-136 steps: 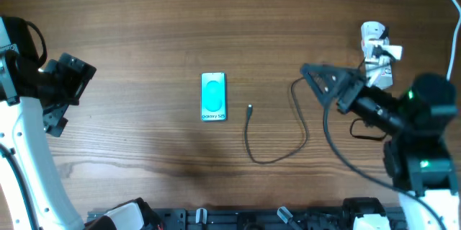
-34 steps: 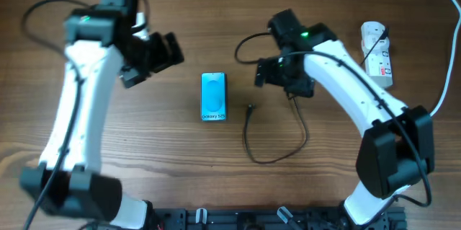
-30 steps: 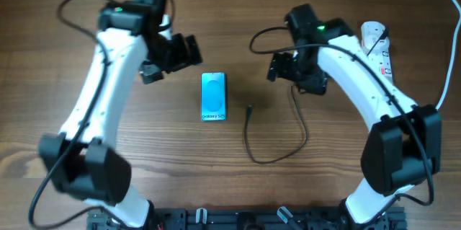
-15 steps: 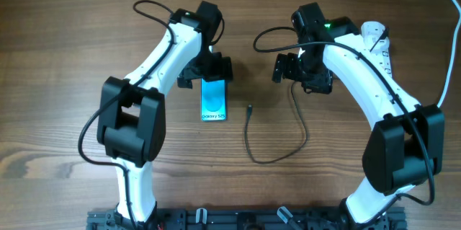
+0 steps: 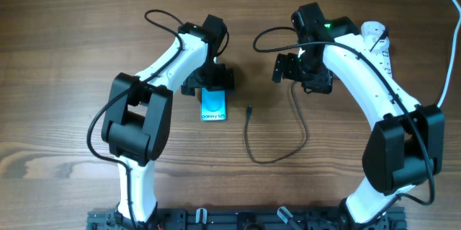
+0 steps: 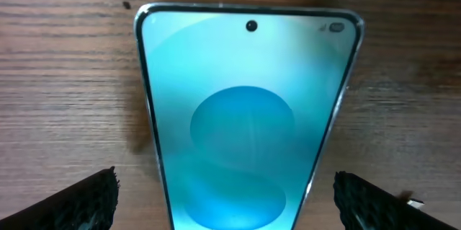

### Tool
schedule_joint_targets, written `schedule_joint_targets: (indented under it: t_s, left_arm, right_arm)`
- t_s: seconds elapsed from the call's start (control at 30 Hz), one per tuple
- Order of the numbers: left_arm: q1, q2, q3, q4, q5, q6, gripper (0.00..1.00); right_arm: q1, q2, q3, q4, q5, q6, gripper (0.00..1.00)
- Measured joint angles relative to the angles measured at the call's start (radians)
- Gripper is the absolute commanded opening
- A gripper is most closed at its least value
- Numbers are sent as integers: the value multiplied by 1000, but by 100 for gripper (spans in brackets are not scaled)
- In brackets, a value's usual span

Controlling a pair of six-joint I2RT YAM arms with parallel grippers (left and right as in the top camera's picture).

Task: Plug charger to phone and switch on socket

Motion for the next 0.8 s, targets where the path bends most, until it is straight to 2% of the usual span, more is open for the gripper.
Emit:
schedule_joint_targets:
  t_s: [0.8]
  left_arm:
    - [-15,0,-13,39,-45,-43,100]
  right_arm:
    - [0,0,0,2,0,0,100]
